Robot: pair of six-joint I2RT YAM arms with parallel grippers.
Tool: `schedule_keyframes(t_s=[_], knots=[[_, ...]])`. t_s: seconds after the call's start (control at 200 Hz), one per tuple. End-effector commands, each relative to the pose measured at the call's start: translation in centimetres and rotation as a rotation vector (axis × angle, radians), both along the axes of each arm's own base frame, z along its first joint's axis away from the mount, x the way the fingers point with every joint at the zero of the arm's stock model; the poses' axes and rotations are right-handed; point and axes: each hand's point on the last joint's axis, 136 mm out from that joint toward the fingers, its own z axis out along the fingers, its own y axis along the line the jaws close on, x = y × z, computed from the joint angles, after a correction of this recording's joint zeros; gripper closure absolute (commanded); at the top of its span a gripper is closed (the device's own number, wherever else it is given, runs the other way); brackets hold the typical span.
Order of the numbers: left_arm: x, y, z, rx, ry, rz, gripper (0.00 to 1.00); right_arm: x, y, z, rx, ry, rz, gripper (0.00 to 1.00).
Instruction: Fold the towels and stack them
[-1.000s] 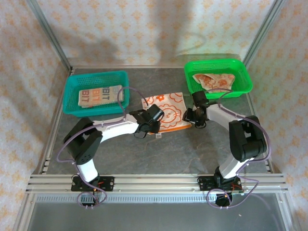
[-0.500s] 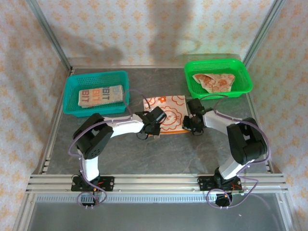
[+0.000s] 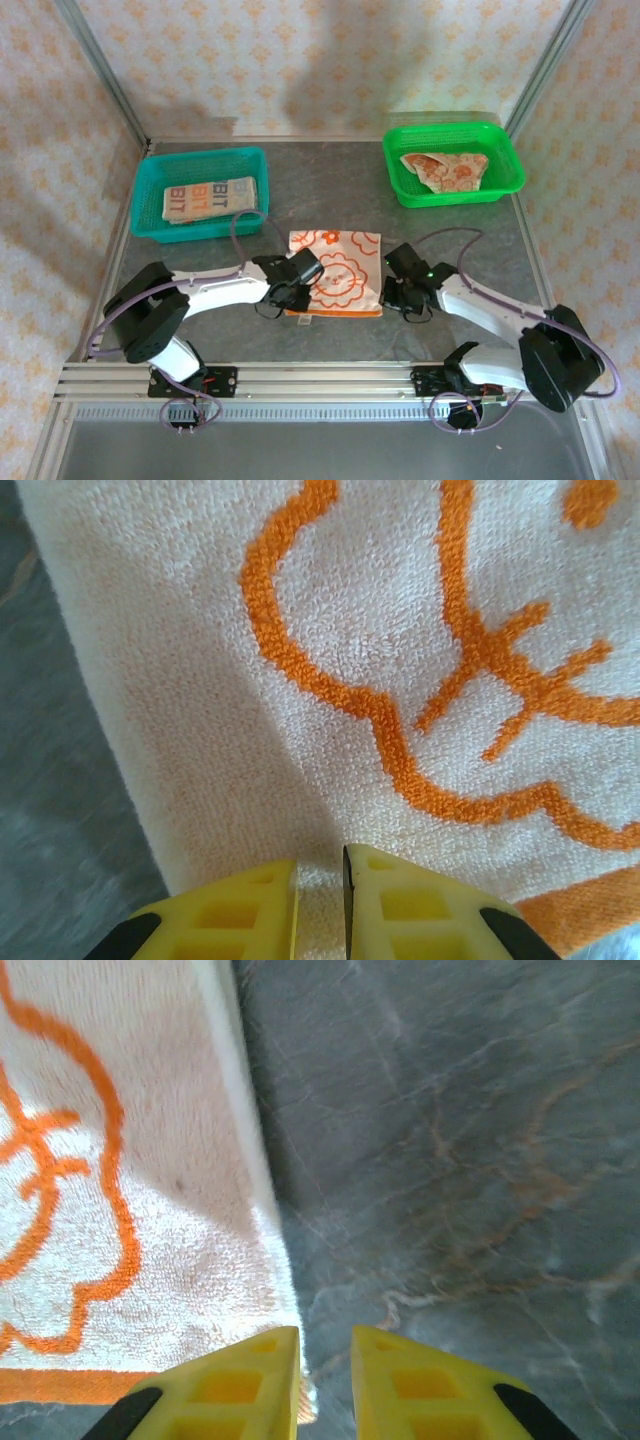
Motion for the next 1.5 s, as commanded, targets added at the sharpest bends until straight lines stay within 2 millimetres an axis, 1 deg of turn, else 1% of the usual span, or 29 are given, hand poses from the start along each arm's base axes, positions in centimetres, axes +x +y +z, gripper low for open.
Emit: schedule_keyframes(t_s=[0.0,0.05,0.105,0.145,0.26,0.32,0.37,0.43,0.46,0.475,0.485,0.495,0.581,0.646,0.741,0.886,1.016,1.126,1.231,1.321,1.401,1.496], knots=[[0.9,0.4,2.7,0.030,-0.032,0.000,0.80,2.1,-0.7,3.6,-0.053,-0.093,-0.033,0.79],[2.4,-0.2,4.0,0.028,-0.064,0.000,0.82,3.5,-0.2,5.1,-0.064,-0.135,-0.020,0.81],[4.2,-1.0,5.3,0.018,-0.095,-0.022,0.83,5.1,0.5,5.8,-0.090,-0.148,0.009,0.83],[5.6,-1.6,6.1,0.009,-0.120,-0.027,0.84,6.3,1.1,6.1,-0.108,-0.155,0.031,0.85],[9.8,-2.0,7.0,0.023,-0.169,0.006,0.91,9.9,2.4,6.3,-0.169,-0.165,0.061,0.90],[11.9,-2.0,7.0,0.033,-0.185,0.030,0.94,11.9,2.9,6.3,-0.184,-0.186,0.062,0.91],[13.5,-2.1,6.4,0.038,-0.184,0.049,0.97,13.5,3.2,6.2,-0.178,-0.189,0.056,0.92],[15.2,-2.1,5.8,0.045,-0.182,0.067,1.00,15.0,3.5,5.5,-0.171,-0.174,0.048,0.94],[15.9,-2.0,5.5,0.057,-0.182,0.073,1.00,15.7,3.6,5.1,-0.169,-0.165,0.049,0.94],[16.1,-1.9,5.6,0.060,-0.187,0.076,1.00,16.1,3.7,5.0,-0.167,-0.164,0.048,0.94],[16.3,-1.9,4.9,0.073,-0.175,0.075,1.00,16.3,3.8,4.9,-0.168,-0.162,0.049,0.94],[16.5,-1.9,4.6,0.079,-0.172,0.076,1.00,16.4,3.8,4.7,-0.170,-0.157,0.049,0.94],[17.6,-1.4,3.6,0.110,-0.159,0.088,1.00,17.8,3.9,3.7,-0.186,-0.140,0.055,0.95],[17.9,-0.9,2.7,0.122,-0.145,0.097,1.00,18.4,3.6,2.8,-0.201,-0.122,0.050,0.95],[17.8,-0.1,1.8,0.139,-0.126,0.101,1.00,18.9,3.0,1.2,-0.211,-0.087,0.033,0.95],[17.7,1.1,0.7,0.189,-0.121,0.103,1.00,19.0,2.2,-0.8,-0.241,-0.057,0.020,0.95],[17.8,2.5,-0.1,0.267,-0.132,0.096,1.00,19.2,1.6,-2.1,-0.276,-0.042,0.019,0.95],[17.6,3.1,-1.1,0.289,-0.123,0.089,1.00,19.1,1.3,-3.2,-0.289,-0.025,0.022,0.95],[16.7,3.0,-2.4,0.271,-0.084,0.096,1.00,18.8,1.2,-3.5,-0.292,-0.024,0.036,0.95],[15.5,2.4,-3.1,0.209,-0.051,0.126,1.00,18.7,1.0,-3.2,-0.294,-0.035,0.057,0.94],[14.3,1.7,-3.3,0.152,-0.042,0.152,1.00,18.4,0.6,-3.1,-0.305,-0.034,0.068,0.94],[12.7,1.0,-3.4,0.131,-0.030,0.159,1.00,17.8,0.1,-3.1,-0.309,-0.022,0.084,0.94]])
